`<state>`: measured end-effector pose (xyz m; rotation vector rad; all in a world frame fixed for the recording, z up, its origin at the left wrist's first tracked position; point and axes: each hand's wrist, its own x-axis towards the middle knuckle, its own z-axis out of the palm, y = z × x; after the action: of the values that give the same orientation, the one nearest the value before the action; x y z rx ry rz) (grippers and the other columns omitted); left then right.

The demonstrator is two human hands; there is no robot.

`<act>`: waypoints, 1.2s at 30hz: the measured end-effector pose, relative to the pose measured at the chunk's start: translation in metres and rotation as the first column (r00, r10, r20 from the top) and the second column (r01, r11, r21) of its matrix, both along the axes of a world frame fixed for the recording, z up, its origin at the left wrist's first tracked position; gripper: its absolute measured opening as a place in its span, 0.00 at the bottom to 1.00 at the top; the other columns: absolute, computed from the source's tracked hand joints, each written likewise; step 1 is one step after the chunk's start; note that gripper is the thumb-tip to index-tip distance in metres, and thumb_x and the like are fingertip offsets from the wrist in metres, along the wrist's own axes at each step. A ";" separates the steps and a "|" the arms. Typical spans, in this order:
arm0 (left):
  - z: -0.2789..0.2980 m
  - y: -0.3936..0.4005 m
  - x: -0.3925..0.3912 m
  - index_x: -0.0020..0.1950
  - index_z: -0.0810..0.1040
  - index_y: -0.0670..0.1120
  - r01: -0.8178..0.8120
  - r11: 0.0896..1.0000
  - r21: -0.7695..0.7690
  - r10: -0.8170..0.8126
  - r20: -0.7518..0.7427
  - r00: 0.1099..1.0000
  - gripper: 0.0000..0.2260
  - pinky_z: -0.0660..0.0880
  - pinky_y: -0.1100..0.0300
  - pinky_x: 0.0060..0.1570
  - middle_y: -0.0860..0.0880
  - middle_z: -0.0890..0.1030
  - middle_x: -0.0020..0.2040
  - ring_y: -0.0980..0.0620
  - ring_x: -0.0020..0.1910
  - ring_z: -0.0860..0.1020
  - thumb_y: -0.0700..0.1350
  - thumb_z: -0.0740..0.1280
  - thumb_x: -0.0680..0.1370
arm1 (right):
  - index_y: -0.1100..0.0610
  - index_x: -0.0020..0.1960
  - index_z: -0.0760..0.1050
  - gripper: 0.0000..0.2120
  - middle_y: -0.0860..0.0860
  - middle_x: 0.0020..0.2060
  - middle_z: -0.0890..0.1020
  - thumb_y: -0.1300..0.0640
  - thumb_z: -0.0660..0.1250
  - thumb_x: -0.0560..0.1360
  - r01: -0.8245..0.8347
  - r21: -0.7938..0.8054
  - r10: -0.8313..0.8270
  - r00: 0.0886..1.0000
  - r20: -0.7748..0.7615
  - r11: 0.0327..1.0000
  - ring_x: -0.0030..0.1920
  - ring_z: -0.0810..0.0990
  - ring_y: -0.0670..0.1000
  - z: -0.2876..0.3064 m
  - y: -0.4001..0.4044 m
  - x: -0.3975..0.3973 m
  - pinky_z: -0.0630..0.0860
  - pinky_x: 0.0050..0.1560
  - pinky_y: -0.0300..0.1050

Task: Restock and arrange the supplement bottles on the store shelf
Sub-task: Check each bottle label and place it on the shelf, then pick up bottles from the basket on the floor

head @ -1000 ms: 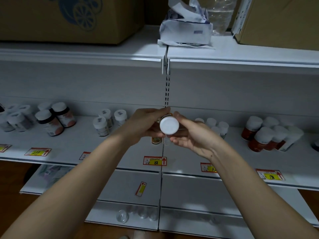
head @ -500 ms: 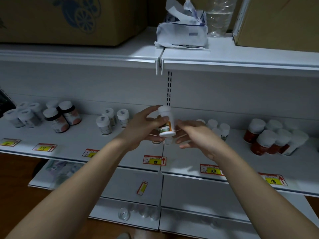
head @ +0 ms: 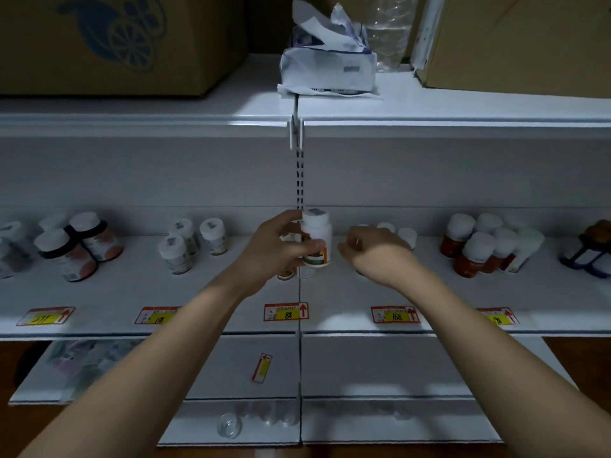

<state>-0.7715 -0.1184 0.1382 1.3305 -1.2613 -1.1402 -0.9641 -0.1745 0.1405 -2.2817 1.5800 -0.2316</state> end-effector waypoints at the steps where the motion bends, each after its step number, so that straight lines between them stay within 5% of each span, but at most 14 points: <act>1: -0.001 -0.003 -0.002 0.62 0.78 0.49 0.033 0.999 0.002 -0.033 0.001 0.999 0.19 0.82 0.56 0.48 0.47 0.81 0.56 0.49 0.53 0.83 0.40 0.76 0.73 | 0.53 0.49 0.74 0.12 0.53 0.47 0.74 0.45 0.59 0.80 0.024 -0.006 -0.024 0.999 -0.038 1.000 0.50 0.73 0.56 0.000 0.004 -0.004 0.72 0.48 0.47; 4: -0.005 -0.014 -0.016 0.64 0.78 0.48 0.130 0.992 0.009 -0.130 -0.015 0.991 0.21 0.83 0.54 0.49 0.48 0.82 0.57 0.49 0.54 0.83 0.39 0.77 0.72 | 0.53 0.49 0.74 0.10 0.56 0.52 0.76 0.47 0.61 0.78 0.119 -0.048 -0.121 0.992 -0.044 0.992 0.54 0.75 0.60 -0.004 0.019 -0.022 0.68 0.46 0.46; 8: -0.018 -0.028 -0.064 0.65 0.77 0.47 0.321 0.947 -0.010 -0.321 -0.013 0.947 0.23 0.83 0.54 0.50 0.48 0.83 0.57 0.50 0.54 0.83 0.37 0.76 0.72 | 0.53 0.33 0.66 0.16 0.58 0.39 0.78 0.50 0.63 0.77 0.359 -0.011 -0.359 0.933 -0.011 0.933 0.49 0.79 0.63 -0.019 0.047 -0.073 0.67 0.39 0.48; 13: -0.029 -0.017 -0.154 0.59 0.79 0.52 0.581 0.813 -0.038 -0.581 0.004 0.814 0.21 0.80 0.53 0.53 0.49 0.84 0.55 0.51 0.53 0.81 0.35 0.77 0.70 | 0.56 0.39 0.73 0.13 0.55 0.40 0.79 0.49 0.62 0.76 0.624 0.039 -0.624 0.781 -0.011 0.780 0.45 0.77 0.59 -0.033 0.109 -0.153 0.68 0.39 0.47; 19: -0.034 0.043 -0.287 0.59 0.79 0.53 0.786 0.618 -0.021 -0.786 0.017 0.618 0.22 0.79 0.60 0.42 0.45 0.83 0.56 0.52 0.50 0.80 0.37 0.78 0.70 | 0.53 0.41 0.75 0.12 0.51 0.39 0.80 0.47 0.62 0.78 0.820 0.040 -0.821 0.571 0.009 0.571 0.44 0.78 0.58 -0.044 0.219 -0.259 0.72 0.41 0.48; 23: -0.040 0.109 -0.391 0.59 0.79 0.52 0.881 0.473 -0.022 -0.879 0.063 0.473 0.22 0.81 0.51 0.49 0.45 0.83 0.55 0.49 0.51 0.82 0.40 0.79 0.68 | 0.51 0.41 0.75 0.12 0.49 0.38 0.79 0.46 0.62 0.78 0.909 0.059 -0.911 0.412 0.029 0.413 0.43 0.79 0.55 -0.062 0.306 -0.338 0.77 0.43 0.50; 27: -0.055 0.186 -0.498 0.61 0.77 0.50 0.937 0.348 -0.004 -0.933 0.099 0.347 0.22 0.79 0.64 0.49 0.51 0.83 0.53 0.55 0.52 0.81 0.39 0.79 0.70 | 0.53 0.42 0.75 0.12 0.49 0.37 0.79 0.47 0.61 0.79 0.957 0.090 -0.961 0.274 0.025 0.276 0.41 0.79 0.54 -0.079 0.404 -0.417 0.71 0.37 0.46; 36: -0.111 0.349 -0.695 0.58 0.72 0.46 0.989 0.017 0.147 -0.979 0.203 -0.013 0.24 0.77 0.64 0.45 0.52 0.80 0.53 0.54 0.51 0.79 0.40 0.80 0.68 | 0.54 0.45 0.76 0.10 0.50 0.39 0.80 0.50 0.62 0.80 0.965 0.258 -0.999 -0.045 -0.020 -0.049 0.43 0.80 0.55 -0.146 0.604 -0.543 0.77 0.44 0.50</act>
<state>-1.4664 0.2303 0.0268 0.2245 -2.6286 -1.8788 -1.5073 0.4295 -0.0054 -0.3560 2.6794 -0.5610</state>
